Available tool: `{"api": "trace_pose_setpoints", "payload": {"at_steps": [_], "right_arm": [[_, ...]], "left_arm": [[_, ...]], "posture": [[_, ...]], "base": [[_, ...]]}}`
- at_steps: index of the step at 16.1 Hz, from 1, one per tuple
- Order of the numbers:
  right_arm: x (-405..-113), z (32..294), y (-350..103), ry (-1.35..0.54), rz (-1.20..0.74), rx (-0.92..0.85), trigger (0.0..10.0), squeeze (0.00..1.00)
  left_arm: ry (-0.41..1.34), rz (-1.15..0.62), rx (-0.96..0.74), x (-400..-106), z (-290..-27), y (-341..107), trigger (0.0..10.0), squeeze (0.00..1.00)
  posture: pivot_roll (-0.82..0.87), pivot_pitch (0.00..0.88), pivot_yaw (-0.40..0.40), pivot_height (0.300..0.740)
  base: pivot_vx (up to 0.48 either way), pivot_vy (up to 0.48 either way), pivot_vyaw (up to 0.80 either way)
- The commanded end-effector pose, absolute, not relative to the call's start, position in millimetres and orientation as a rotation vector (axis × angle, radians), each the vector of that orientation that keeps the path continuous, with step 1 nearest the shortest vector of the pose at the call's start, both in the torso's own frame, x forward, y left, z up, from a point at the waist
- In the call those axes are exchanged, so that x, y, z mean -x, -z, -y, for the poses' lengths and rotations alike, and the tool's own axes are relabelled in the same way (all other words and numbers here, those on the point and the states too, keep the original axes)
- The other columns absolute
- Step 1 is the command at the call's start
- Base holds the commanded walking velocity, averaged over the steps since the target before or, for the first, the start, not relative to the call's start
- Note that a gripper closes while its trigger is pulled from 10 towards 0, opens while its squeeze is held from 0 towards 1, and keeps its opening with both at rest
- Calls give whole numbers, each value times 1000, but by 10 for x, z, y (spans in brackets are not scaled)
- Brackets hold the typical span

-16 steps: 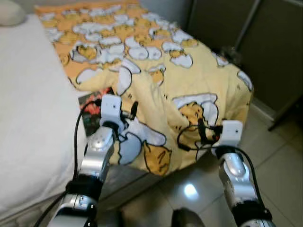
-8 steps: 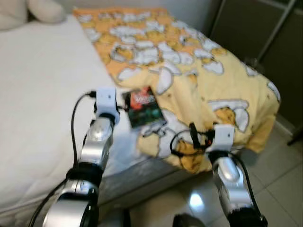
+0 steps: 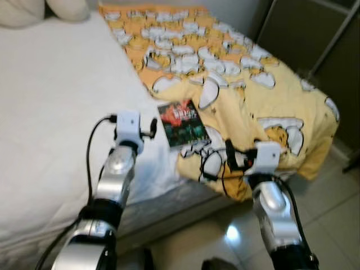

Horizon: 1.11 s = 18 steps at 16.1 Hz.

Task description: Clean up the room

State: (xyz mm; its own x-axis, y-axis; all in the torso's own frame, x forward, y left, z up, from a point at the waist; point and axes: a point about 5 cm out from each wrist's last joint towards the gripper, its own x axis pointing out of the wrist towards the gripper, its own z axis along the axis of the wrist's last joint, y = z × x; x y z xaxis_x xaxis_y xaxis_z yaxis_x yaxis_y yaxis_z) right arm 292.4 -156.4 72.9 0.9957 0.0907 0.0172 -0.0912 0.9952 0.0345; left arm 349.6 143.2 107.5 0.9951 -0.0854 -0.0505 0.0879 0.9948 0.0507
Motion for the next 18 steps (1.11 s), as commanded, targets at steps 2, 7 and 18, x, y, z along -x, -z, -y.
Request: {"api": "trace_pose_setpoints", "payload": {"at_steps": [2, 7, 18], "right_arm": [[-2940, 1614, -746, -81, 19, -43, 10000, 0], [-2975, 1604, -748, -83, 12, -10, 10000, 0], [-2956, 1570, -735, -107, 9, -8, 10000, 0]], "left_arm": [[145, -9, -58, -3478, -1322, -1128, 10000, 0], [158, -20, -64, -3475, -1259, -1107, 10000, 0], [159, -110, -2, -3495, -1282, -999, 10000, 0]], "posture": [[-29, 0, -73, 740], [-20, 0, -81, 740], [-27, 0, -92, 740]], "base": [[0, 0, 0], [389, -97, 0], [190, -66, 0]]}}
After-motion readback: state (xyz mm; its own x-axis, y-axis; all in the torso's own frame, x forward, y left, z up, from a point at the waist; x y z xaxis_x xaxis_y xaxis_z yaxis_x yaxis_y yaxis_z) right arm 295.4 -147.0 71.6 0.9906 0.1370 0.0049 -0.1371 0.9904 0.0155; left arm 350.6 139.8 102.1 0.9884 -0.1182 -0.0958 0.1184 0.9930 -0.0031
